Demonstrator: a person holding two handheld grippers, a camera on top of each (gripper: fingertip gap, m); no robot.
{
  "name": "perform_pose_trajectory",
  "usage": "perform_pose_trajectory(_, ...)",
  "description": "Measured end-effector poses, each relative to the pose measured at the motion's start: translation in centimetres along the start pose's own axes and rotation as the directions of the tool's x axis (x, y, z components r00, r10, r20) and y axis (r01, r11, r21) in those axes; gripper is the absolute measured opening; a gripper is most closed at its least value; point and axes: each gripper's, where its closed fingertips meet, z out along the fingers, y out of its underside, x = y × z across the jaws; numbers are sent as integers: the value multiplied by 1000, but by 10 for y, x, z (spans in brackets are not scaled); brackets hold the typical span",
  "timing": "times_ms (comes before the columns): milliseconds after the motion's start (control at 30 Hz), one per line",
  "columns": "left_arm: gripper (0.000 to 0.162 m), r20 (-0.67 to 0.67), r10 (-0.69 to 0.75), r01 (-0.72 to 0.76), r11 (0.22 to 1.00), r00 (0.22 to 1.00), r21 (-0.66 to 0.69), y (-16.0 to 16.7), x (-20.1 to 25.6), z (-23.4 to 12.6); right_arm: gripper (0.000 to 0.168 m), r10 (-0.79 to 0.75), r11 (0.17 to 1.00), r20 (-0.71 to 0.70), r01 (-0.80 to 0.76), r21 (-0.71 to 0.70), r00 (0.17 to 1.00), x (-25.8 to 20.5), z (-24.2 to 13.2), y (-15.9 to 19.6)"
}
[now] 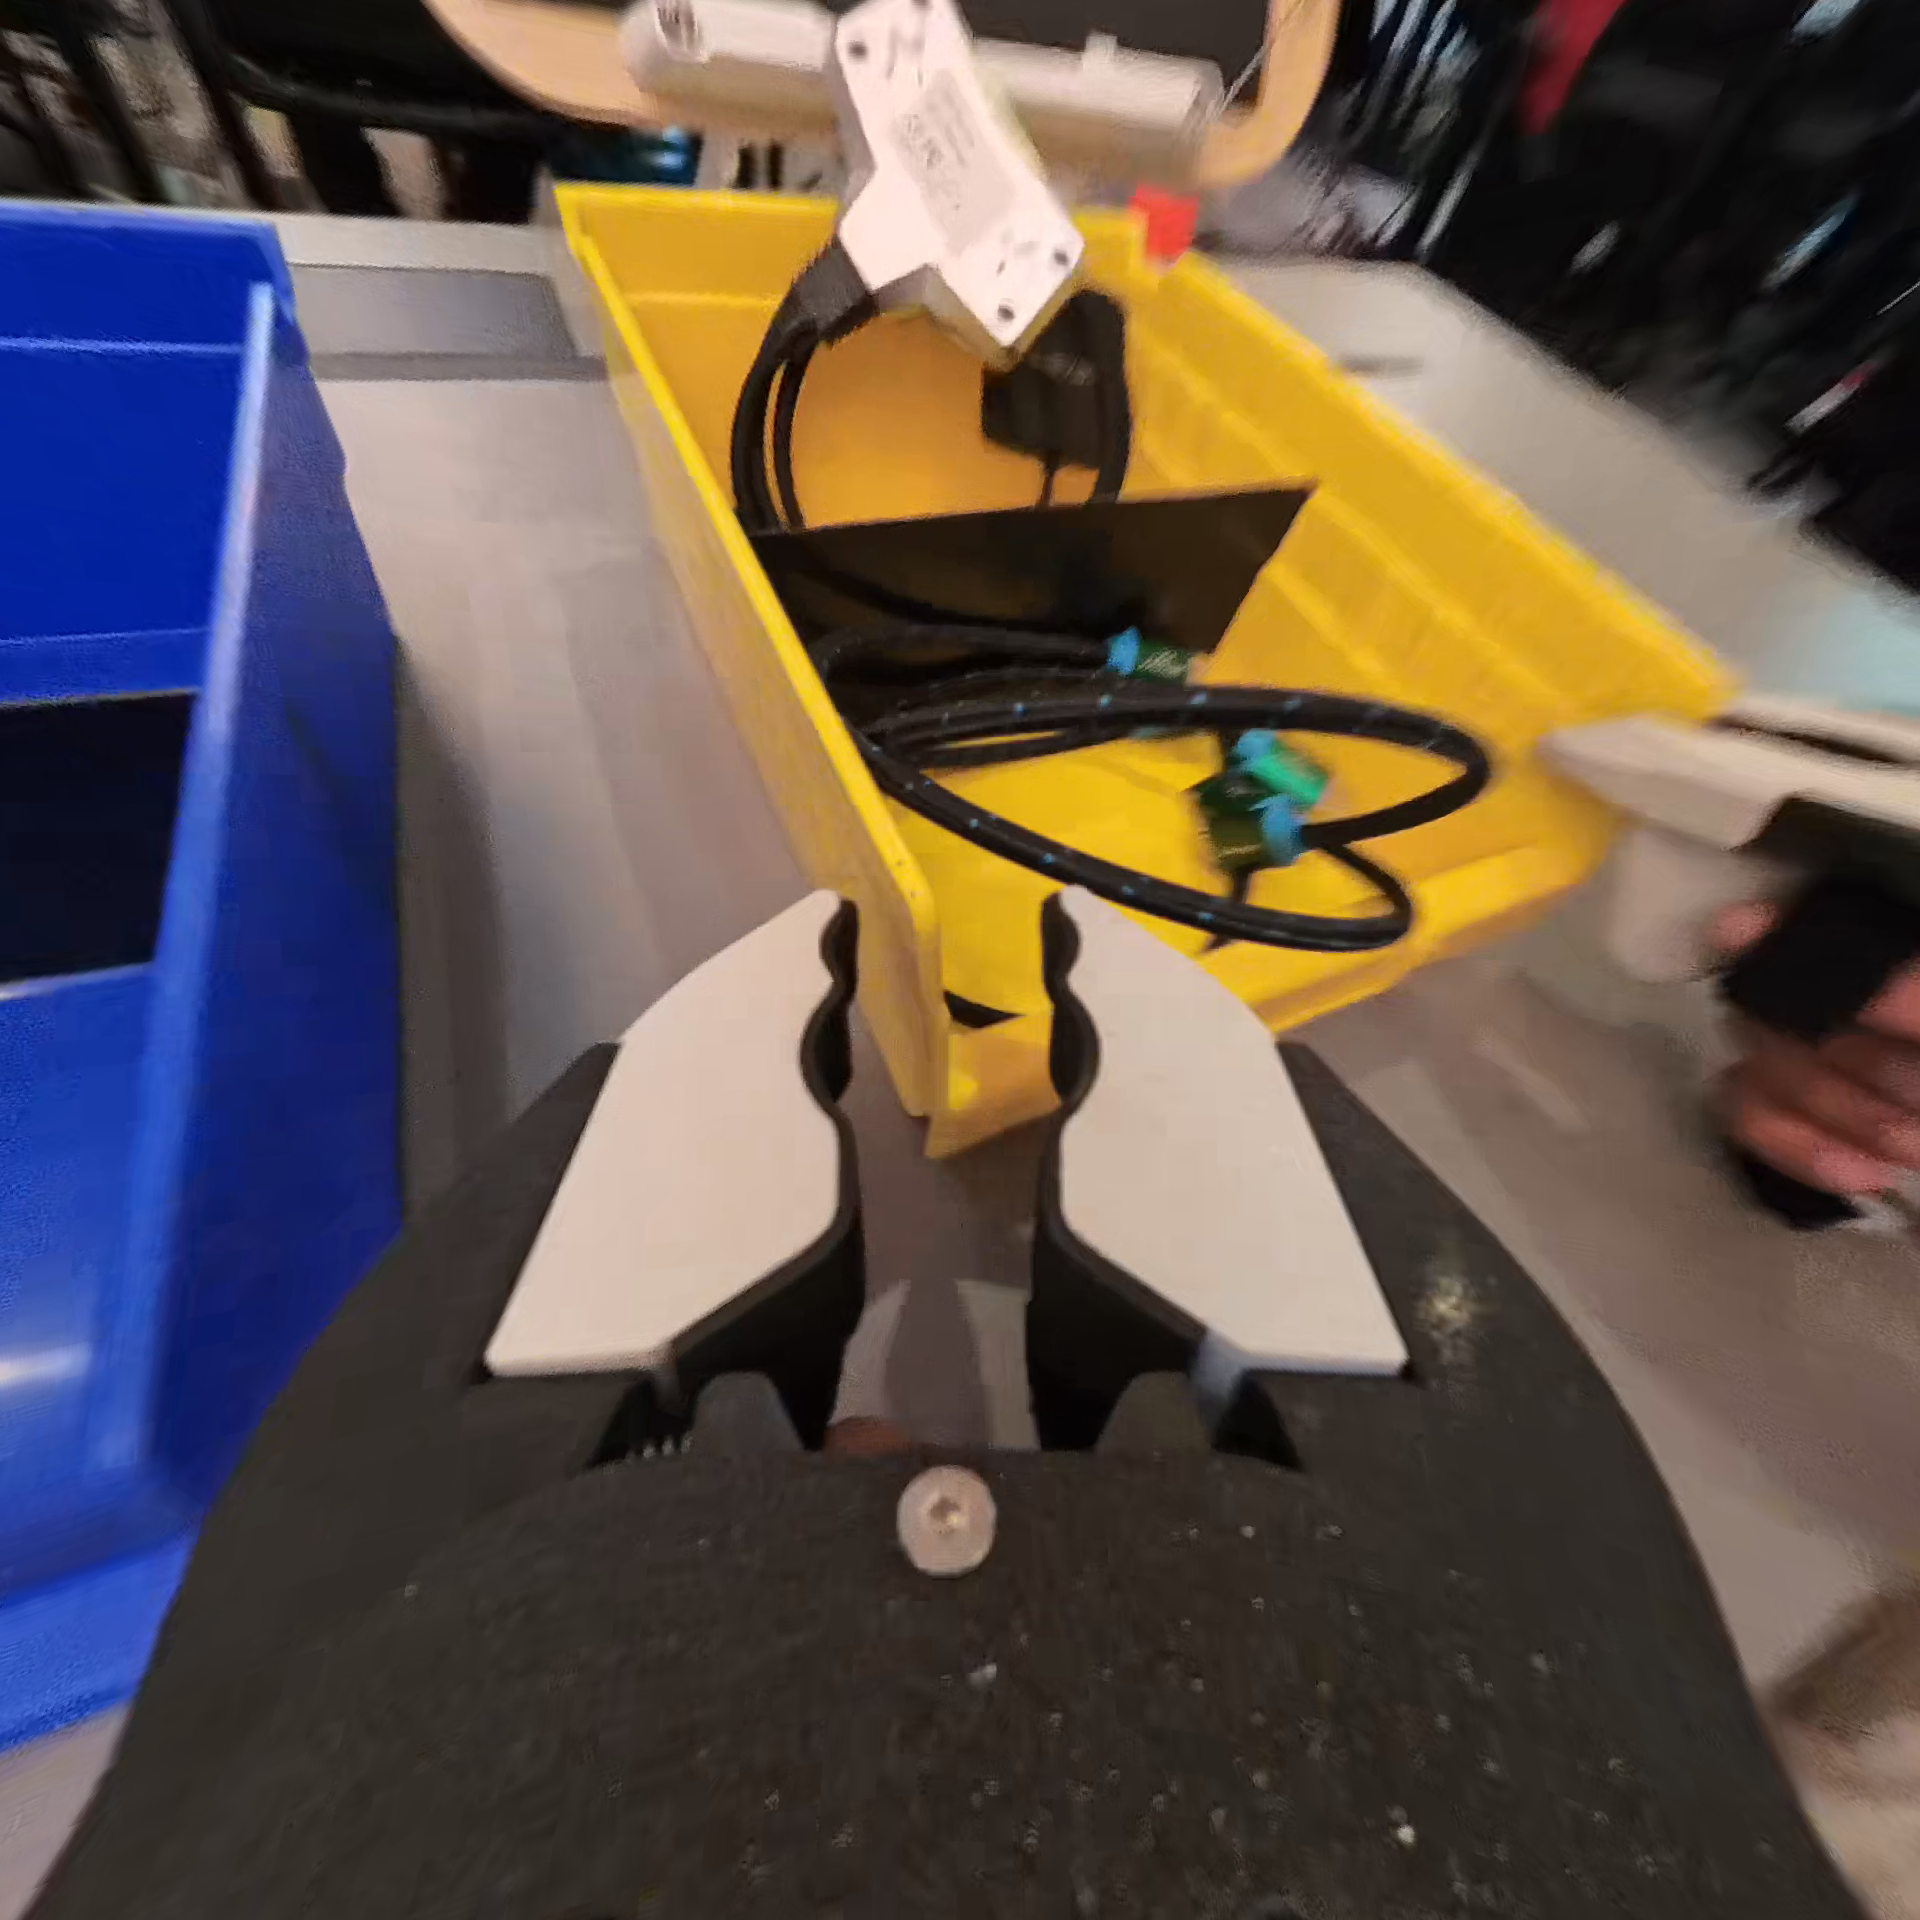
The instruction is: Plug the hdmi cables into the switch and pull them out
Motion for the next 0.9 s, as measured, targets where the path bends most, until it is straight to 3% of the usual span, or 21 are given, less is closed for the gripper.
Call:
perform_pose_trajectory(100, 37, -155, -78, 102, 983, 985, 153, -32, 3, -60, 12, 22, 1000, 100, -22, -6, 995, -4, -29, -9)
perform_pose_trajectory(167, 25, -258, -108, 199, 910, 960, 363, -72, -11, -125, 14, -66, 997, 137, 61, 40, 988, -8, -49, -14)
perform_pose_trajectory(200, 20, -239, -138, 229, 883, 961, 411, -84, -34, -150, 14, -137, 990, 142, 132, 49, 980, -12, -56, -12)
perform_pose_trajectory(267, 33, -81, -203, 219, 925, 976, 311, -74, -96, -172, 13, -251, 968, 183, 248, 43, 950, -27, -66, -4)
perform_pose_trajectory(300, 44, 14, -173, 165, 958, 985, 235, -60, -128, -178, 13, -278, 961, 213, 274, 47, 937, -37, -69, -1)
perform_pose_trajectory(400, 48, 273, -44, 31, 998, 961, 52, -22, -217, -186, 12, -309, 951, 360, 277, 138, 880, -88, -73, -2)
perform_pose_trajectory(500, 50, 300, -25, 46, 997, 954, -64, 1, -264, -160, 15, -346, 937, 510, 310, 158, 787, -146, -70, 7)
perform_pose_trajectory(567, 33, 318, -6, 38, 995, 948, -96, 9, -284, -138, 17, -349, 935, 567, 312, 165, 746, -178, -65, 12)
perform_pose_trajectory(633, 4, 274, -59, 92, 990, 960, -107, 17, -284, -122, 16, -335, 940, 608, 304, 157, 720, -206, -57, 17)
perform_pose_trajectory(733, 3, 323, -87, 122, 989, 942, -87, 24, -267, -129, 27, -240, 966, 598, 248, 71, 765, -237, -30, 21)
perform_pose_trajectory(800, 4, 352, -83, 120, 989, 932, -84, 34, -243, -140, 40, -150, 986, 489, 169, 6, 859, -244, -6, 15)
perform_pose_trajectory(900, 5, 421, -88, 127, 990, 903, -66, 49, -210, -163, 51, -140, 987, 379, 160, -20, 915, -260, 21, 12)
